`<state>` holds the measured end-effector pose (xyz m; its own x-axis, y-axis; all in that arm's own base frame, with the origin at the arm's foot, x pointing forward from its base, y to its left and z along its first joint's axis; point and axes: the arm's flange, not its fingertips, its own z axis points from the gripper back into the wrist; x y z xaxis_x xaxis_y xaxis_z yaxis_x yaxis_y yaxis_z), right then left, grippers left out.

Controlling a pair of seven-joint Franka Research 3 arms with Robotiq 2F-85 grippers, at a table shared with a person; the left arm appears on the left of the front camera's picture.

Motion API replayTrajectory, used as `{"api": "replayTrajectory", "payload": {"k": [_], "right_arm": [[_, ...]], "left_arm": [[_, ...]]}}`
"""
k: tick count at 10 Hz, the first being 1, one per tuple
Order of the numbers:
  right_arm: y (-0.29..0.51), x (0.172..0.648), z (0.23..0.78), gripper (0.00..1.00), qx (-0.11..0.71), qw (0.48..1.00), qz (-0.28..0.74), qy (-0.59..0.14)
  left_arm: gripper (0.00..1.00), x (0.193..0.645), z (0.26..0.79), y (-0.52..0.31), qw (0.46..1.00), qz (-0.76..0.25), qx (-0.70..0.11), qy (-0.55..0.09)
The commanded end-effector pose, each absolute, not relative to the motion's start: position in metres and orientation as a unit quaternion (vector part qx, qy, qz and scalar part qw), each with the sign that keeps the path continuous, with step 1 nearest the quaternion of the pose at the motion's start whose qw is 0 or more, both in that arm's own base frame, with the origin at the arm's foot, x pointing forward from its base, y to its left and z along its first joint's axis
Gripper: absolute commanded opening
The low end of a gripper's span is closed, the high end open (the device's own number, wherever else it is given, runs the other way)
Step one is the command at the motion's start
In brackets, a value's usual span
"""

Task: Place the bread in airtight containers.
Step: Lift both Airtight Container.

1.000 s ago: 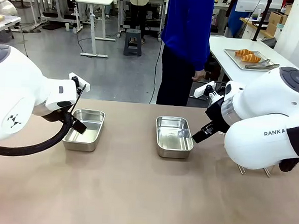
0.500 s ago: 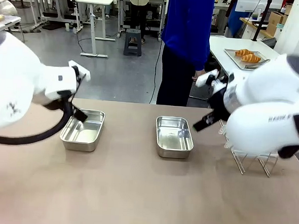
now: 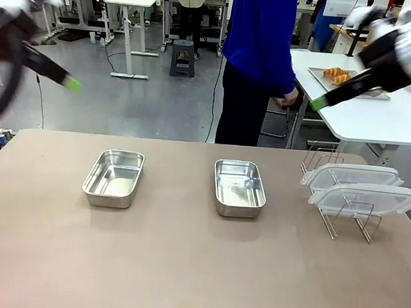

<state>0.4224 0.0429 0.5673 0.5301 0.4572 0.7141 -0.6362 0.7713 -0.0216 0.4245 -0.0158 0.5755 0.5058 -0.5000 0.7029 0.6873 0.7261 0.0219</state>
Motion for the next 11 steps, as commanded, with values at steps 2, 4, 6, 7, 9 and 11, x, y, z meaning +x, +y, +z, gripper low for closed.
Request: {"api": "replayTrajectory", "payload": {"k": [2,4,6,7,9,11], "right_arm": [[-0.073,0.404,0.552,1.00,0.220,0.812,0.363,-0.400],[-0.142,0.393,0.518,1.00,0.277,0.793,0.352,-0.412],[-0.182,0.372,0.486,1.00,0.310,0.768,0.345,-0.441],[-0.192,0.362,0.472,1.00,0.322,0.755,0.347,-0.455],[-0.196,0.355,0.458,1.00,0.334,0.748,0.346,-0.457],[-0.198,0.353,0.458,1.00,0.339,0.742,0.342,-0.467]], "left_arm": [[1.00,0.404,0.576,0.099,0.795,-0.416,-0.213,-0.388],[1.00,0.379,0.553,0.141,0.772,-0.400,-0.243,-0.429],[1.00,0.362,0.530,0.138,0.751,-0.396,-0.255,-0.462],[1.00,0.361,0.519,0.136,0.747,-0.397,-0.259,-0.467],[1.00,0.358,0.506,0.132,0.738,-0.403,-0.263,-0.473],[1.00,0.361,0.506,0.144,0.736,-0.408,-0.267,-0.470]]}}
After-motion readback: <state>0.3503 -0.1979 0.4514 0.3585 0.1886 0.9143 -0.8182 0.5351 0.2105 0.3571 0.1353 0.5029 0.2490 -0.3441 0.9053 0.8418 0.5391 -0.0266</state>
